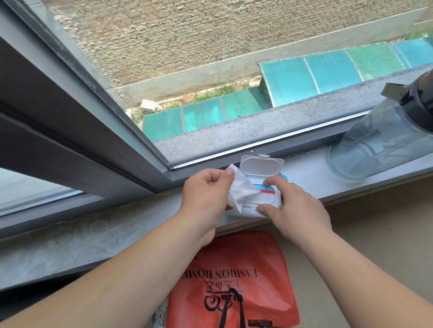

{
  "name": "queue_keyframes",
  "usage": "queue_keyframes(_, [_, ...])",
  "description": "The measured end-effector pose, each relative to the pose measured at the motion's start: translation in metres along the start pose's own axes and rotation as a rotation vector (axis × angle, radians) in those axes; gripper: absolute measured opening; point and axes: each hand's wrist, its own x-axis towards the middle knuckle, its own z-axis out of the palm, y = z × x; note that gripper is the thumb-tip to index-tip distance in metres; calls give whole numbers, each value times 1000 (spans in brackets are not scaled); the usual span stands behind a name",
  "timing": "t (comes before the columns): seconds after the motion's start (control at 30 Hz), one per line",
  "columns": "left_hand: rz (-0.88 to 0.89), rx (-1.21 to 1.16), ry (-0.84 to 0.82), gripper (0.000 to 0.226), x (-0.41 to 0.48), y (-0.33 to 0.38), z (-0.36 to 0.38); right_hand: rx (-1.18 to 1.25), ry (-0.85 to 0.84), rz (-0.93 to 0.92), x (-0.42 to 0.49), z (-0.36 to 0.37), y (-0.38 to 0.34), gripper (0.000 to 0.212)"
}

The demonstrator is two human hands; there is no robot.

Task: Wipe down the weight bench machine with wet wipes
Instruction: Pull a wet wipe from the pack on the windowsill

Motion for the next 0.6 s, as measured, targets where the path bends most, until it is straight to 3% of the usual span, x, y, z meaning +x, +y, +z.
queue_keyframes(0.07, [-47, -19, -67, 19, -3, 3, -1, 95, -51, 6, -4, -4, -1, 54])
queue_keyframes(0.13, [-23, 30, -163, 16, -8, 7, -4, 221, 20, -14, -16, -6, -5, 58])
queue_keyframes(0.23, [-15, 9, -245, 14, -15, 12, -8, 376, 289, -74, -37, -5, -16, 27])
queue_keyframes(0.3, [-27, -19, -236, 15, -18, 14, -9, 616, 183, -48, -48, -8, -30, 5])
queue_keyframes(0.37, [-27, 0, -268, 14, -22, 15, -10, 798, 85, -10, -52, -11, -39, 10])
queue_keyframes(0.6, [55, 121, -346, 22, -27, 8, -2, 1050, 246, 97, -46, -14, -40, 9])
